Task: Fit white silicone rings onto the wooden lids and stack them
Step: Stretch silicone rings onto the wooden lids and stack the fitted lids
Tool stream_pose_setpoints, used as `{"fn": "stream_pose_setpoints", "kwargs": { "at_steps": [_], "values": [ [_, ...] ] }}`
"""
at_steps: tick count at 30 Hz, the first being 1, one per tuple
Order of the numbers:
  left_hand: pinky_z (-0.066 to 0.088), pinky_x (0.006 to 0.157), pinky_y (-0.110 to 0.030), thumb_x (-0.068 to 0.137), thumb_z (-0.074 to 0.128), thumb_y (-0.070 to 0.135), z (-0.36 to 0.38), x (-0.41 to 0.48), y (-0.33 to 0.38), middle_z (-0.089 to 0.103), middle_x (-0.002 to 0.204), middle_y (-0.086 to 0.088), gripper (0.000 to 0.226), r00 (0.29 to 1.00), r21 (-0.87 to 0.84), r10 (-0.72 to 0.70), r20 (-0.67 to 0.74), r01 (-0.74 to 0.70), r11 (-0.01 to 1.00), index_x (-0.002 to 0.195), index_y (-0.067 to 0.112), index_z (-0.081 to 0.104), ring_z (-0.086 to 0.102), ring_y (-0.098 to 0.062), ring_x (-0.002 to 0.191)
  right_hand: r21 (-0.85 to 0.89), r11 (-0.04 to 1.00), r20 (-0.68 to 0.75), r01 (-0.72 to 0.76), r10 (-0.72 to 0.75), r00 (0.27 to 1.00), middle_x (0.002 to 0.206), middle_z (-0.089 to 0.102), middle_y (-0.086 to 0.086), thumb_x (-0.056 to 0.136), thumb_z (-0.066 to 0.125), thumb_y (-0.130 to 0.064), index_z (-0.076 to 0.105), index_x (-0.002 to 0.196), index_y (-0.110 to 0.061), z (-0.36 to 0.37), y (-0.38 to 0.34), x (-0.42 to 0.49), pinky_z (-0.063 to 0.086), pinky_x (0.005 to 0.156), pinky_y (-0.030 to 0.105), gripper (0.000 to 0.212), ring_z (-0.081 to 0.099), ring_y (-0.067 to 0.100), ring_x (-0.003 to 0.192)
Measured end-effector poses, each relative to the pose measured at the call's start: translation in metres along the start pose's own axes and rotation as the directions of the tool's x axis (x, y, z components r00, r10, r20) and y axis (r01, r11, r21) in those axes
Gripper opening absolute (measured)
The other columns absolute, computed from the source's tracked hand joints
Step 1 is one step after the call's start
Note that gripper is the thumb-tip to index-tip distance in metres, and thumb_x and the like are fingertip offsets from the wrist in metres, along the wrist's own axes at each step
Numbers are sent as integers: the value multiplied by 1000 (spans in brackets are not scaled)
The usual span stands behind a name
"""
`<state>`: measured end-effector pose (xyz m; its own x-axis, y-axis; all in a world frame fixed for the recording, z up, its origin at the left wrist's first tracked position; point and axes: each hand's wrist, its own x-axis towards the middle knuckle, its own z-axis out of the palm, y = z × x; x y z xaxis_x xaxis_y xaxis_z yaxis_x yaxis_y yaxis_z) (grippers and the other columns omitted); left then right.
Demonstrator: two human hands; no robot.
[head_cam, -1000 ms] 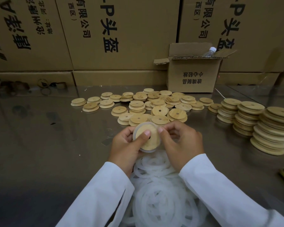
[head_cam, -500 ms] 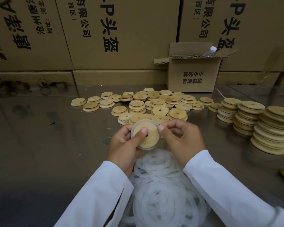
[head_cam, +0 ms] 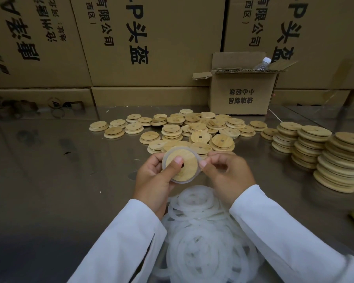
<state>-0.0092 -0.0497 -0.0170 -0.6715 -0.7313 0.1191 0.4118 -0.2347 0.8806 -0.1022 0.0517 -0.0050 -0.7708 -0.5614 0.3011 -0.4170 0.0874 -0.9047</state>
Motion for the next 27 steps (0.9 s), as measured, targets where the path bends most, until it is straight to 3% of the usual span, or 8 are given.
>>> {"fn": "stream_pose_setpoints", "kwargs": {
  "at_steps": [3, 6, 9, 13, 20, 27],
  "values": [
    [54, 58, -20, 72, 64, 11, -1, 0, 1, 70, 75, -1, 21, 1000, -6, 13, 5, -13, 1000, 93, 5, 61, 67, -9, 69, -24, 1000, 13, 14, -13, 1000, 92, 56, -13, 82, 67, -19, 62, 63, -24, 1, -2, -1, 35, 70, 2, 20, 53, -4, 83],
    [54, 58, -20, 71, 64, 13, -1, 1, 1, 70, 72, 1, 22, 1000, -28, 8, 14, -8, 1000, 91, 5, 60, 66, -8, 67, 73, 997, 36, -27, 24, 999, 80, 64, -10, 81, 67, -18, 65, 66, -23, 1, -4, -2, 41, 67, 9, 17, 57, 3, 77],
    [54, 58, -20, 72, 63, 13, 0, 0, 2, 70, 74, -1, 22, 1000, -37, 4, 18, -3, 999, 92, 6, 60, 66, -9, 68, 164, 982, 59, -98, 90, 994, 74, 67, -9, 80, 68, -19, 67, 67, -24, 0, -6, -3, 44, 60, 4, 14, 59, 1, 72],
    [55, 59, -21, 73, 63, 10, -1, 1, 0, 69, 80, -4, 20, 1000, -4, 21, 10, -21, 1000, 92, 6, 60, 66, -11, 71, 126, 984, 73, -127, 119, 990, 72, 67, -7, 82, 67, -20, 67, 67, -24, -1, -8, -3, 42, 55, 3, 15, 58, 3, 68],
    [54, 58, -21, 78, 62, 6, -2, 3, -2, 68, 78, -3, 8, 998, 39, 53, -16, -52, 998, 84, 11, 60, 64, -11, 69, 125, 983, 58, -131, 124, 991, 77, 69, 6, 84, 64, -17, 67, 72, -19, 4, -7, -5, 46, 68, 19, 13, 61, 16, 74],
    [54, 58, -21, 74, 64, 11, -2, 3, -1, 68, 82, -5, 15, 1000, 22, 29, 8, -29, 999, 88, 9, 60, 65, -11, 71, 120, 985, 27, -123, 120, 992, 73, 67, -3, 83, 65, -18, 67, 70, -22, 1, -10, -6, 42, 56, 5, 14, 58, 9, 69]
  ]
}}
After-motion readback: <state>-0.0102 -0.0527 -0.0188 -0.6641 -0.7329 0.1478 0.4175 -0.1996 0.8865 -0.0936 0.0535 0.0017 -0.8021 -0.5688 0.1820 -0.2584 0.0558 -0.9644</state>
